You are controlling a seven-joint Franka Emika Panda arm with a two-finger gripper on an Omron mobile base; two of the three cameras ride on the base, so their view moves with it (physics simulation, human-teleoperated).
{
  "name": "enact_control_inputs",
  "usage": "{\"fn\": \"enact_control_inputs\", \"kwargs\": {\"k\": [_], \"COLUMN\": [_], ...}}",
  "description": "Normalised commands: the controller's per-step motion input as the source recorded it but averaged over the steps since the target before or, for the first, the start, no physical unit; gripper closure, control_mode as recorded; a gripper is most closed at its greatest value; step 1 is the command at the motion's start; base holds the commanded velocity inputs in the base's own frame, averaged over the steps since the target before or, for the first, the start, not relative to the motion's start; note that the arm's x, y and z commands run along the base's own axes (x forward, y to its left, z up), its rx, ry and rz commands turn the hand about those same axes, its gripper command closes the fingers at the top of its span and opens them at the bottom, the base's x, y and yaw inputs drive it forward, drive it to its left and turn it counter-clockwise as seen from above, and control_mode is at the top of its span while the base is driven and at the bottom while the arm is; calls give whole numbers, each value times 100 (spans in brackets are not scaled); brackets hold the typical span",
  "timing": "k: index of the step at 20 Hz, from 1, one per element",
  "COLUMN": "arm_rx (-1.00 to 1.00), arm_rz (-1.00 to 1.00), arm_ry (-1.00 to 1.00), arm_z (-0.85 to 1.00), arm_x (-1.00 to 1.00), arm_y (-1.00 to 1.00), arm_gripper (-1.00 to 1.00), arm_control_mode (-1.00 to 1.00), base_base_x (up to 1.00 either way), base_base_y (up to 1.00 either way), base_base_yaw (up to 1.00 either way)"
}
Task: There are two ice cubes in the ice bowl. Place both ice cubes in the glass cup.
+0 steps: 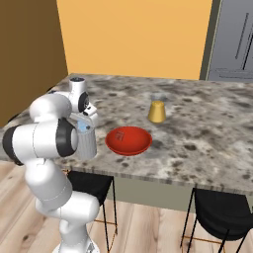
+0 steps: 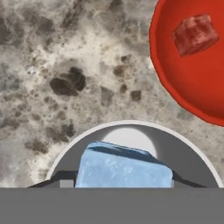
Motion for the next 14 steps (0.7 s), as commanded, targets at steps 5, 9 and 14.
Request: {"fn": "enact_control_inputs", "kwargs": {"k": [5, 9, 14], "arm_rx": [-2, -1, 0], "arm_rz": [3, 3, 2], "arm_ry": [0, 0, -1], "arm_z": [-13, -4, 10], "arm_x": [0, 0, -1], "arm_y": [3, 2, 0], "arm_gripper": [100, 100, -100], "arm_control_mode": [-100, -100, -100], "base_base_x": [0, 0, 0], "base_base_y": [0, 0, 0], "base_base_yaw": [0, 0, 0]}}
